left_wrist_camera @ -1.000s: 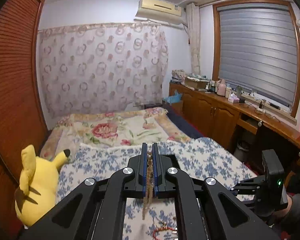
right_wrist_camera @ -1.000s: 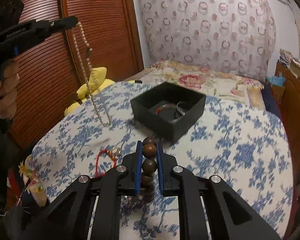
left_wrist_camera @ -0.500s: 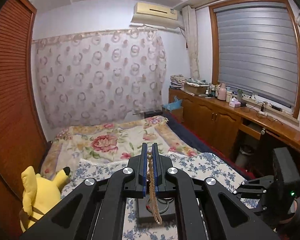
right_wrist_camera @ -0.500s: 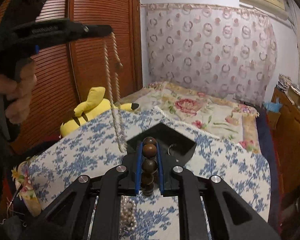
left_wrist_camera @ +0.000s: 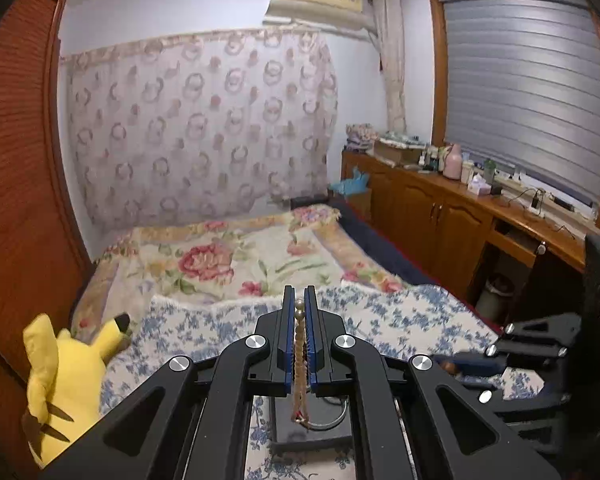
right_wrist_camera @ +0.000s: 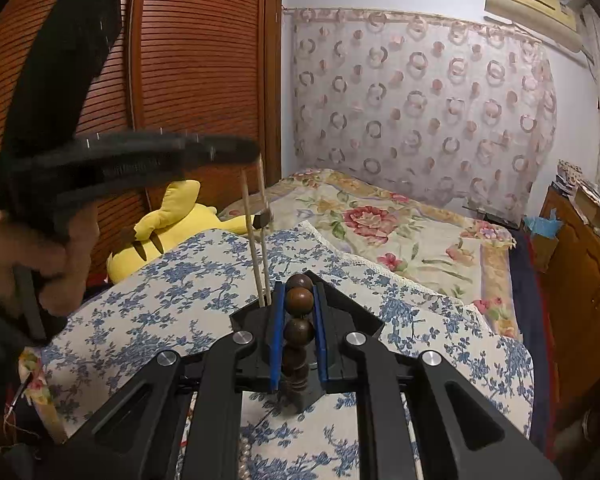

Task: Organize jewelry
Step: 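Lower the pearl necklace and bead bracelet into the black box and release both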

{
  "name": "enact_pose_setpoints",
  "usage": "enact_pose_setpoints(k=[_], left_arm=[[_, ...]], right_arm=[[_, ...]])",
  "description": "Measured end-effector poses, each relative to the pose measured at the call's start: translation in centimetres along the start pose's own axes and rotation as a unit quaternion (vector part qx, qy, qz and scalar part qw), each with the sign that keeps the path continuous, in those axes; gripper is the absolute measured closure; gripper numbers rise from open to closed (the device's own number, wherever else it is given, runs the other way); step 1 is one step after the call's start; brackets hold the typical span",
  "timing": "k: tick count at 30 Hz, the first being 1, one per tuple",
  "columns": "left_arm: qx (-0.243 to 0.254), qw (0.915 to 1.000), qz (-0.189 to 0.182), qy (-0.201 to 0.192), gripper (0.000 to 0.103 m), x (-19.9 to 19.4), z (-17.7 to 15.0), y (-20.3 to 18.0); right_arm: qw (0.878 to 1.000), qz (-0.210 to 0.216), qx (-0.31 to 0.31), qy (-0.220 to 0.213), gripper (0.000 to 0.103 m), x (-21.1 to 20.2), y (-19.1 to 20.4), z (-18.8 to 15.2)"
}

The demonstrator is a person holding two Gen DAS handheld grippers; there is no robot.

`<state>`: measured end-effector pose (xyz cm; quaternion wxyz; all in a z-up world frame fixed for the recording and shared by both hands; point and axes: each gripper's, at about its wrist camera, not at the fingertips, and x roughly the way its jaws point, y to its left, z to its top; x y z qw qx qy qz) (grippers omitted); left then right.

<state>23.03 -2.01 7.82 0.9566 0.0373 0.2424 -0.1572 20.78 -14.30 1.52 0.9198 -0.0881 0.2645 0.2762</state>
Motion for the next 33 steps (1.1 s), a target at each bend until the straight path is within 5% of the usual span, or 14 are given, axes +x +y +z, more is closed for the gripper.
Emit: enact_pose_setpoints(k=[14, 27, 30, 33], left_arm=[[-0.032, 0.9969, -0.003, 0.071, 0.099, 5.0, -7.0, 2.8], [-0.050, 0.9952, -0.016, 0.082, 0.098, 4.9, -9.9, 3.1], [-0.056, 0.9948, -0.017, 0.084, 0.086, 4.5, -10.7, 3.3], [-0.058, 0.9953, -0.008, 0.077, 0.059, 3.8, -11.4, 3.5]], right_arm=[[0.999, -0.002, 0.009, 0.031, 0.088, 4.6, -1.3, -0.7], [0.997, 0.009, 0.012, 0.079, 0.088, 7.8, -0.6, -3.3], [0.996, 0.008, 0.013, 0.084, 0.088, 8.2, -0.6, -3.6], [0.996, 0.008, 0.015, 0.089, 0.088, 8.5, -0.7, -3.8]])
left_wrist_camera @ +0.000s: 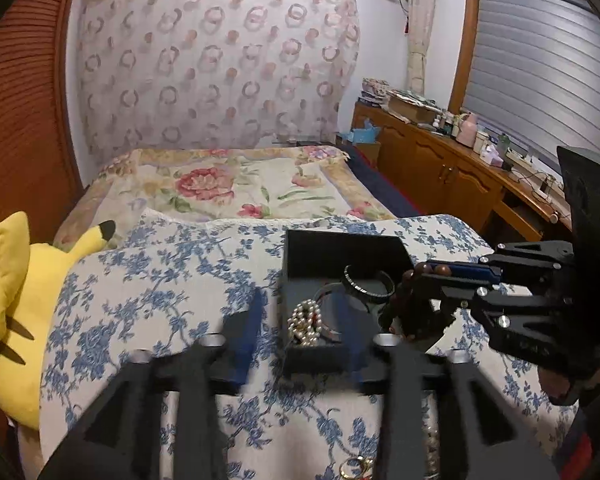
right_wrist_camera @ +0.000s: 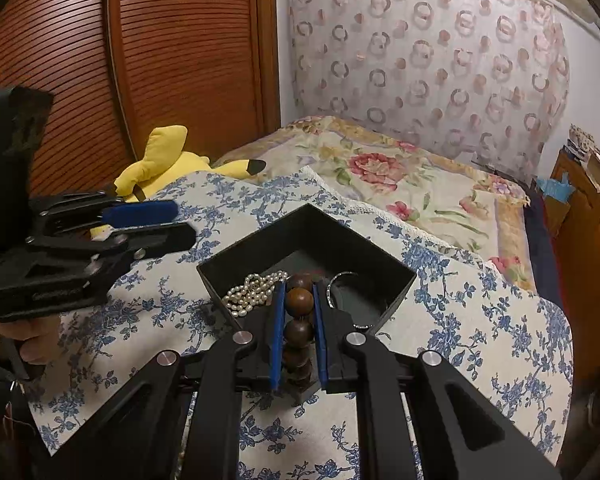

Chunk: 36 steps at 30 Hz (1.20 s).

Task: Organize jewelry
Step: 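Lower the pearl necklace and bead bracelet into the black box and release both, then return the left tool to the pile and grasp the red string bracelet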

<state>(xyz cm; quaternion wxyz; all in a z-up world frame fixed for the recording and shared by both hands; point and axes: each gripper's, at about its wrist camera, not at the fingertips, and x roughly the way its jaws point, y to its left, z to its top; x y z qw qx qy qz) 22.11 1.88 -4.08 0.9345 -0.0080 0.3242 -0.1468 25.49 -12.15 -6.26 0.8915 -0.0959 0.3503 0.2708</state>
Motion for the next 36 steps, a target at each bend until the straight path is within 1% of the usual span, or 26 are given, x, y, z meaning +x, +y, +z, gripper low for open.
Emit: enact_pose_setpoints(k=[2, 5, 8, 11, 15, 19, 22, 26, 30, 36], left_arm=[[-0.004, 1.0000, 0.001, -0.004, 0.039, -0.4, -0.6, 0.2], [-0.007, 1.0000, -0.001, -0.004, 0.030, -0.9, -1.2, 0.5], [-0.005, 1.0000, 0.005, -0.005, 0.022, -1.2, -1.8, 0.7], [-0.003, 1.0000, 0.007, -0.003, 0.018, -1.4, -2.5, 0.6], [0.006, 0.9999, 0.015, -0.004, 0.016, -1.9, -3.1, 0.6], [0.004, 0.9999, 0.010, -0.005, 0.016, -2.5, -3.6, 0.6], [0.004, 0.9999, 0.008, -0.007, 0.015, -2.9, -3.8, 0.5], [0.002, 1.0000, 0.004, -0.008, 0.015, -3.6, -4.4, 0.4], [0.000, 1.0000, -0.001, -0.007, 0.015, -4.4, -5.3, 0.2], [-0.008, 0.9999, -0.008, 0.002, 0.015, -5.6, -7.3, 0.6]], right_arm=[[1.000, 0.000, 0.001, 0.005, 0.088, 0.3, 0.0, -0.2], [1.000, 0.001, 0.004, 0.008, 0.088, 0.7, -0.2, -0.4], [1.000, 0.003, 0.013, 0.008, 0.087, 0.8, -0.4, -0.6], [1.000, 0.006, 0.017, 0.006, 0.087, 0.7, -0.6, -0.5], [1.000, 0.006, 0.015, 0.006, 0.087, 0.7, -0.5, -0.4], [1.000, 0.006, 0.011, 0.002, 0.087, 0.4, -0.2, -0.1], [1.000, 0.005, 0.012, -0.006, 0.078, -0.1, -0.1, 0.2], [1.000, 0.006, 0.015, -0.016, 0.078, -1.1, 0.0, 0.2], [0.999, 0.010, 0.015, -0.027, 0.078, -3.0, 0.5, -0.8], [0.999, 0.018, 0.012, -0.031, 0.078, -5.5, 2.3, -4.1]])
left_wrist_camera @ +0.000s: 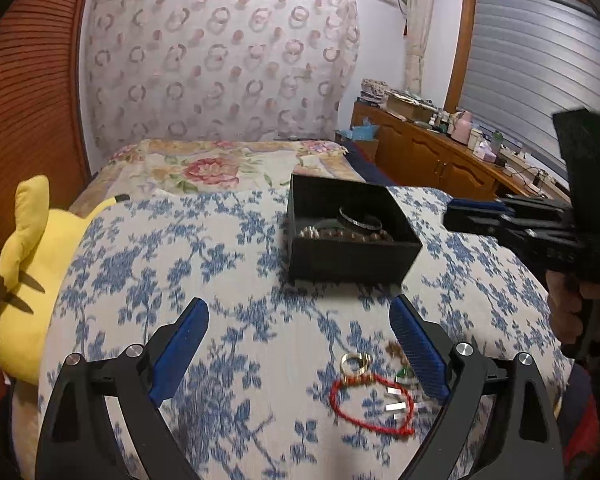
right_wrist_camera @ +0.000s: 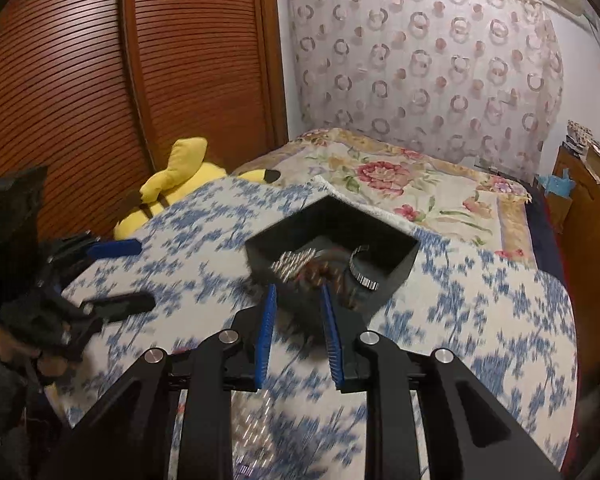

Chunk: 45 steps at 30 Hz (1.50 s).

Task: Organize jewelry
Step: 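Return the left tool to the pile and grasp the red string bracelet, then lift the red bracelet with the left tool while the right tool grasps the purple combs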

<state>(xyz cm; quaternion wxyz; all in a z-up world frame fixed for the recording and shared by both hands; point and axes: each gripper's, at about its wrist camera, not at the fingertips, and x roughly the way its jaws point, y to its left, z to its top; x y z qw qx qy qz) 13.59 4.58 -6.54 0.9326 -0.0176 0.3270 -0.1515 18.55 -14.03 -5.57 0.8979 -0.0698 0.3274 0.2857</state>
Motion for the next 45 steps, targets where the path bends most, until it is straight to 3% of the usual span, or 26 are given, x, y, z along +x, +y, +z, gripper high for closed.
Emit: enact_pose_setpoints(k=[9, 11, 18, 22, 30, 34, 37, 40, 45], left_arm=[[0.014, 0.9992, -0.011, 0.035, 0.016, -0.6, -3.3, -0.5], [0.016, 0.9985, -0.022, 0.047, 0.027, -0.5, -3.9, -0.7], [0.029, 0.9954, -0.045, 0.080, 0.052, 0.5, -5.1, -2.0], [0.042, 0.9937, -0.049, 0.092, 0.071, 1.2, -4.9, -2.7], [0.076, 0.9908, -0.013, 0.112, 0.073, 3.4, -4.5, -3.4], [0.093, 0.9886, 0.001, 0.118, 0.082, 4.2, -4.6, -3.6], [0.095, 0.9885, 0.004, 0.118, 0.085, 4.3, -4.4, -3.6], [0.095, 0.9884, -0.003, 0.118, 0.100, 4.4, -4.4, -3.6], [0.064, 0.9917, -0.019, 0.110, 0.101, 3.1, -4.9, -2.7]], right_arm=[[0.999, 0.010, 0.025, 0.041, 0.067, -0.6, 1.7, -7.0], [0.998, 0.005, 0.032, 0.051, 0.067, -0.5, 1.5, -8.2], [0.997, 0.002, 0.035, 0.074, 0.065, -0.3, 1.7, -10.6], [0.997, -0.001, 0.041, 0.068, 0.062, -0.7, 1.6, -11.1], [0.997, 0.000, 0.042, 0.058, 0.061, -1.3, 1.8, -11.1], [0.998, 0.001, 0.046, 0.050, 0.057, -2.0, 1.7, -11.0], [0.998, 0.004, 0.049, 0.045, 0.057, -2.6, 1.7, -10.9], [0.998, 0.007, 0.049, 0.045, 0.056, -2.8, 1.9, -11.0], [0.998, 0.015, 0.044, 0.049, 0.055, -3.1, 2.7, -11.3]])
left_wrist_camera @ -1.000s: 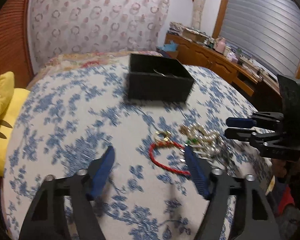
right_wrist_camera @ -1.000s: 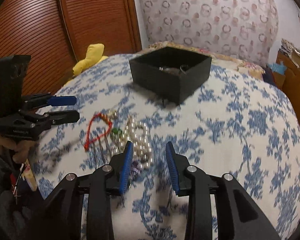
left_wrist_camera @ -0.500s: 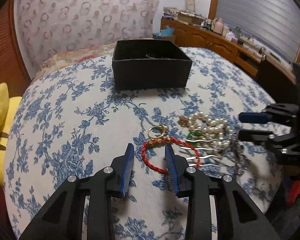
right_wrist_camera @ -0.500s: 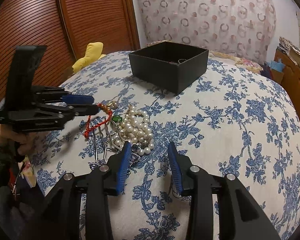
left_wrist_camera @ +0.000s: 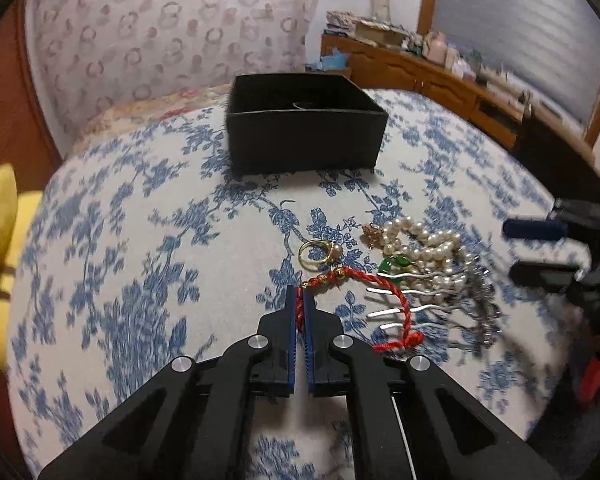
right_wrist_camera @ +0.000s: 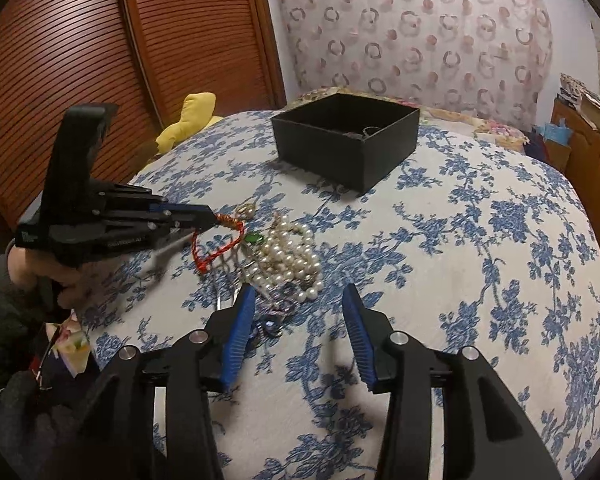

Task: Organize jewelry
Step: 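Lift the red bracelet with the left tool while the right tool grasps the purple combs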

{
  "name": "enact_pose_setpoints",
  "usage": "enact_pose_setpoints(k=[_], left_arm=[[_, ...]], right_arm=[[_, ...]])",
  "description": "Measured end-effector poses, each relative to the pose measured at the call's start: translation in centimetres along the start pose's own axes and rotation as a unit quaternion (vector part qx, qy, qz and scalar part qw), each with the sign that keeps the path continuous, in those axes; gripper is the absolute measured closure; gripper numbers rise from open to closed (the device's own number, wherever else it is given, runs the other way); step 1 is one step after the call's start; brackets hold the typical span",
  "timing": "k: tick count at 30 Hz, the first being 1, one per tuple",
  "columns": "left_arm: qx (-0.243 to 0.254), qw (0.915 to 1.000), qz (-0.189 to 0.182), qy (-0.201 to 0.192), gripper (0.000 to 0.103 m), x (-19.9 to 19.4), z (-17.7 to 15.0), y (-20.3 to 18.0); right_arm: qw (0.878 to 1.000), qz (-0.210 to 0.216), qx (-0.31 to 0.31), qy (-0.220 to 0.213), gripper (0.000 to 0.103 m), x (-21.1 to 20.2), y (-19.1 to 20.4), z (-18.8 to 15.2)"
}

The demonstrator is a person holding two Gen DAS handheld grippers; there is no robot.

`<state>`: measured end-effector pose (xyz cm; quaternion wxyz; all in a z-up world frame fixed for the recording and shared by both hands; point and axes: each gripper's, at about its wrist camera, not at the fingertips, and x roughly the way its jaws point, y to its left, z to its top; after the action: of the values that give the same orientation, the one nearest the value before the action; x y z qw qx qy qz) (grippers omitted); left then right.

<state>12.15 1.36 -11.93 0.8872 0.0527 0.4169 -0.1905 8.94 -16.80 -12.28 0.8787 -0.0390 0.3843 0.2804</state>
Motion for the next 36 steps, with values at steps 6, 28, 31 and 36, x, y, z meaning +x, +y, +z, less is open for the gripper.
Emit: enact_pose_setpoints(k=[6, 28, 31, 36], left_arm=[[-0.022, 0.9993, 0.008, -0.030, 0.101, -2.8, -1.1, 0.6], [-0.041, 0.9984, 0.012, -0.037, 0.100, -3.5, -2.8, 1.3], [-0.042, 0.9983, 0.011, -0.038, 0.100, -3.5, -2.8, 1.2], [-0.043, 0.9982, 0.010, -0.042, 0.100, -3.7, -2.7, 1.2]], right_arm=[[1.000, 0.009, -0.015, 0.013, 0.055, 0.3, 1.5, -0.8], [0.996, -0.009, -0.068, 0.062, 0.039, 3.8, 3.5, 0.5], [0.995, -0.019, -0.081, 0.062, 0.038, 4.0, 3.9, 0.4], [0.994, -0.026, -0.090, 0.058, 0.042, 3.9, 4.1, 0.0]])
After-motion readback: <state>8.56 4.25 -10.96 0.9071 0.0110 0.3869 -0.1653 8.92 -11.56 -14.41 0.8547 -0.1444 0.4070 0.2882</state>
